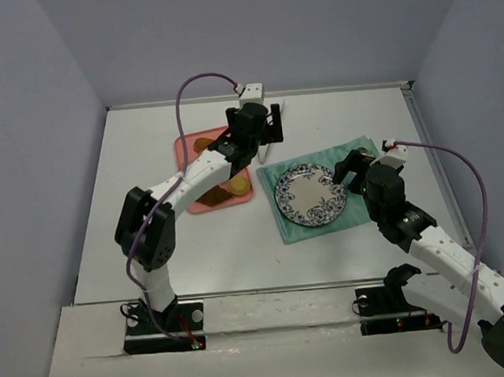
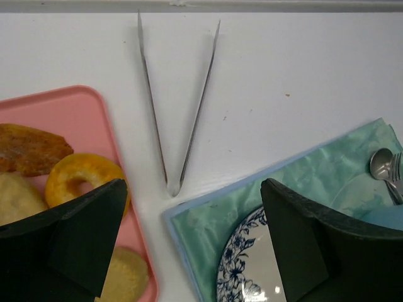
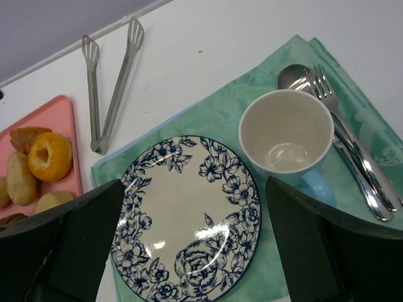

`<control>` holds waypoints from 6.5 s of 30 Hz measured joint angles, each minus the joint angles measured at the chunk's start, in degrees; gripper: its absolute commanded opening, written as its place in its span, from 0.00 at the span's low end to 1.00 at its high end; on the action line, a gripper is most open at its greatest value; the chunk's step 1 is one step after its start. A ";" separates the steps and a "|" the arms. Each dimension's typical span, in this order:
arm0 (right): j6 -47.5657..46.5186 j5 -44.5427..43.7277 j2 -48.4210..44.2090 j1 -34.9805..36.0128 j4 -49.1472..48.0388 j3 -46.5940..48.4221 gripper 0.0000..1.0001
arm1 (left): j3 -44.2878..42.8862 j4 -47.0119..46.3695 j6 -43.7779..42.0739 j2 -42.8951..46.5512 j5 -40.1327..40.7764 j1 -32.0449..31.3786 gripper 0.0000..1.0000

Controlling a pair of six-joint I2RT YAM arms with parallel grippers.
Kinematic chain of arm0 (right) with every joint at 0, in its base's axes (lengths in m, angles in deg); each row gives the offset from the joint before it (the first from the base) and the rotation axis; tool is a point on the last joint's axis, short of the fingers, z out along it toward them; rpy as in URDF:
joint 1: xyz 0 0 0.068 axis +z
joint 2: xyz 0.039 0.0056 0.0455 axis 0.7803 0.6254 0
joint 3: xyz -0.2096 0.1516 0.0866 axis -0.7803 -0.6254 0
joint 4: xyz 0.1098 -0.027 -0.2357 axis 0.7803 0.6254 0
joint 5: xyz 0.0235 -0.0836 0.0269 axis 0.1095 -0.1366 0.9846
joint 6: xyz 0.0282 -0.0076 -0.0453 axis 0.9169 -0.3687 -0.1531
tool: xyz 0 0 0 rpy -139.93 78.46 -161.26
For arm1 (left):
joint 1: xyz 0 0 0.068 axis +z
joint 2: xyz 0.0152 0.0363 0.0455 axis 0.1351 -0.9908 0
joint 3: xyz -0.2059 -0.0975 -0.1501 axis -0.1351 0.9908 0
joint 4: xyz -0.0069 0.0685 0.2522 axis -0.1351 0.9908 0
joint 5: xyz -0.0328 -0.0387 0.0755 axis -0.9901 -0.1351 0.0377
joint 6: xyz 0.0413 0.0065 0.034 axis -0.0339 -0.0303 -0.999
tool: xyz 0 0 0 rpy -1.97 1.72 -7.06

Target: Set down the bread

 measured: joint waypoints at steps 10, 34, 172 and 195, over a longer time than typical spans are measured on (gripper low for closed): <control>-0.31 -1.64 2.89 0.00 0.37 0.00 1.00 | -36.70 13.81 -2.05 -30.67 0.09 1.27 0.99; -0.72 -3.28 7.54 0.00 1.11 0.24 1.00 | -44.76 17.73 -6.34 -46.29 -9.22 6.43 0.99; -2.60 1.73 6.56 0.00 -1.11 0.22 1.00 | 27.74 18.51 14.49 20.06 0.39 16.26 0.38; -2.58 1.73 2.40 0.00 -1.11 -0.70 1.00 | 27.74 14.80 7.98 33.46 -9.90 -0.11 0.24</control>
